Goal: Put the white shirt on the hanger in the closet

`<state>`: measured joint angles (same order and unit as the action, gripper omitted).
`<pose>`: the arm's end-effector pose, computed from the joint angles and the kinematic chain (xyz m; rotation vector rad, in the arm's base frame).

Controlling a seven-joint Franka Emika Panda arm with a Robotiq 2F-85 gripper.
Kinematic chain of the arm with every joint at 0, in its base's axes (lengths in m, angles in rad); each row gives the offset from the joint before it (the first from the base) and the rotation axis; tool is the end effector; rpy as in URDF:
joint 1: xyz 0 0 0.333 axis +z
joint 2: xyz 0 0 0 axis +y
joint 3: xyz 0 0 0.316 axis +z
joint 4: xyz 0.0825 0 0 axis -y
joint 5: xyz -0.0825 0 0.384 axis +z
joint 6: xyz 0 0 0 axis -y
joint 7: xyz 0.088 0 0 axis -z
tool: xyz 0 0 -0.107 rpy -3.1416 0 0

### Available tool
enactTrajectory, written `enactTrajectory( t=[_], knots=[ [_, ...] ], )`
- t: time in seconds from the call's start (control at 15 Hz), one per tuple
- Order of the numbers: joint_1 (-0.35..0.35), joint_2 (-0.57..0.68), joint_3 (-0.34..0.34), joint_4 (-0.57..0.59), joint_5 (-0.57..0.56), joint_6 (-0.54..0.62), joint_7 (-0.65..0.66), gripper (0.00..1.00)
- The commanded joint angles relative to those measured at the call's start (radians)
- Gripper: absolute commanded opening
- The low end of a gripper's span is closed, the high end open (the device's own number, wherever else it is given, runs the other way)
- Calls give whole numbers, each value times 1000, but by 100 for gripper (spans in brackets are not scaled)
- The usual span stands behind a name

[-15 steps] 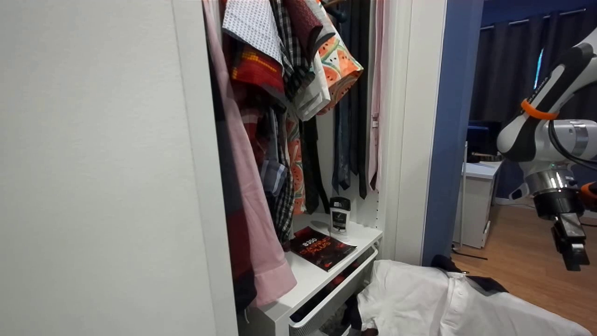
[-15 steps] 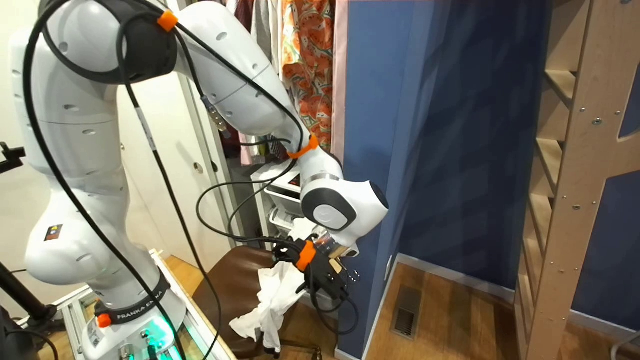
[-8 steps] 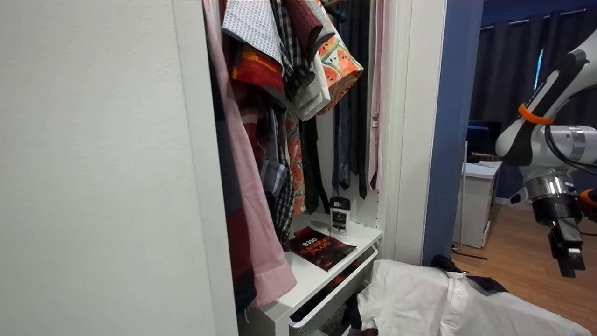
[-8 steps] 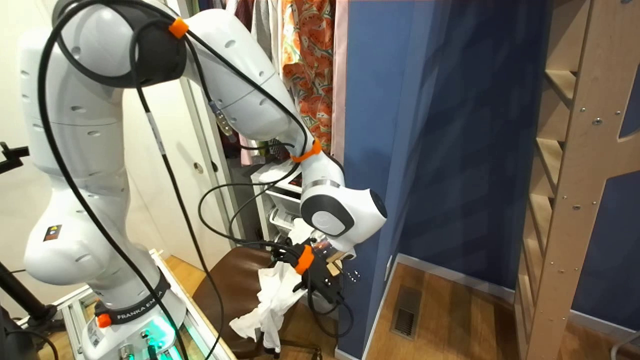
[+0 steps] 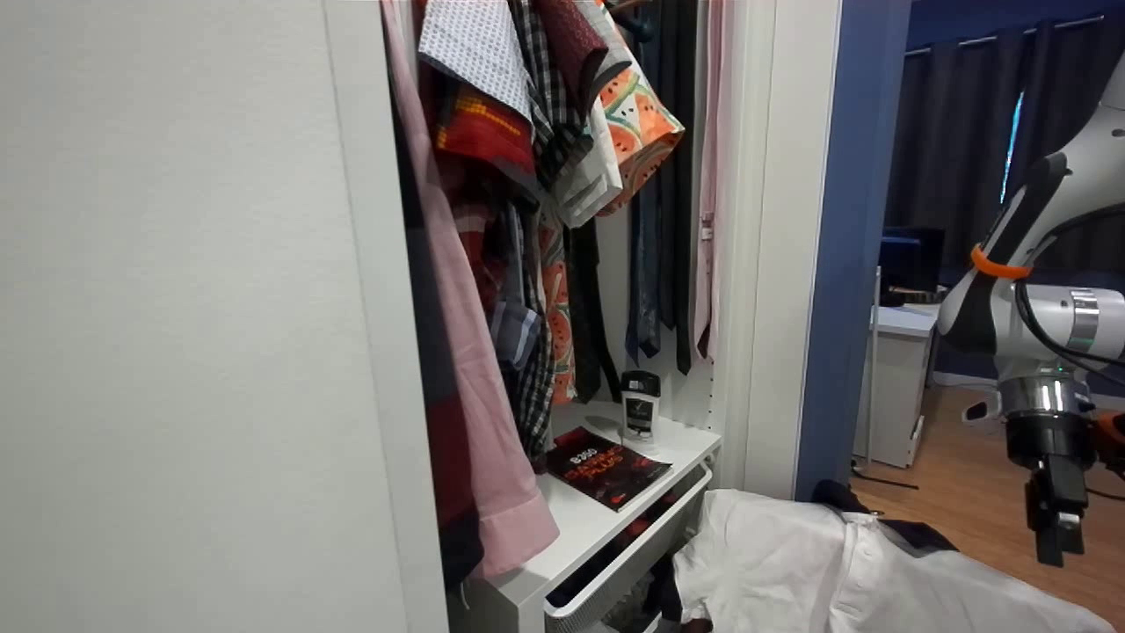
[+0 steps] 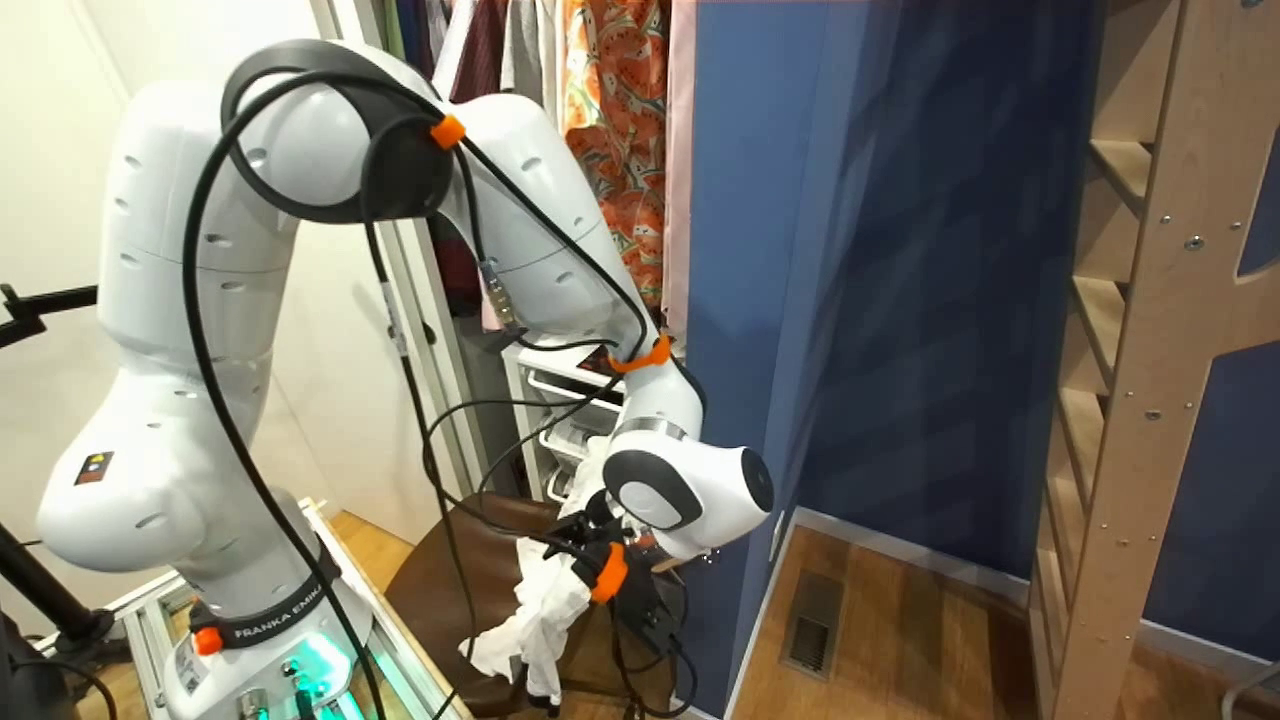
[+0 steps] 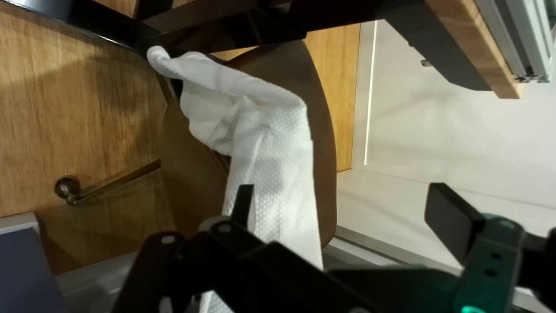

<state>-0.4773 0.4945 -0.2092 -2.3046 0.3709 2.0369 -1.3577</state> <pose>0.3336 -0.2629 0.1041 -2.3851 -0.4351 0.3195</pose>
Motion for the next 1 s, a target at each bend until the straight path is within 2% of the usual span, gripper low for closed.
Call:
enactTrajectory(
  t=[0.0,0.33,0.67,0.93],
  knots=[
    [-20,19,13,13,16,9,-4,100],
    [-25,35,15,20,17,11,-5,100],
    [-87,116,49,98,93,-42,-71,100],
    [-121,170,76,145,141,-32,-107,100]
  ],
)
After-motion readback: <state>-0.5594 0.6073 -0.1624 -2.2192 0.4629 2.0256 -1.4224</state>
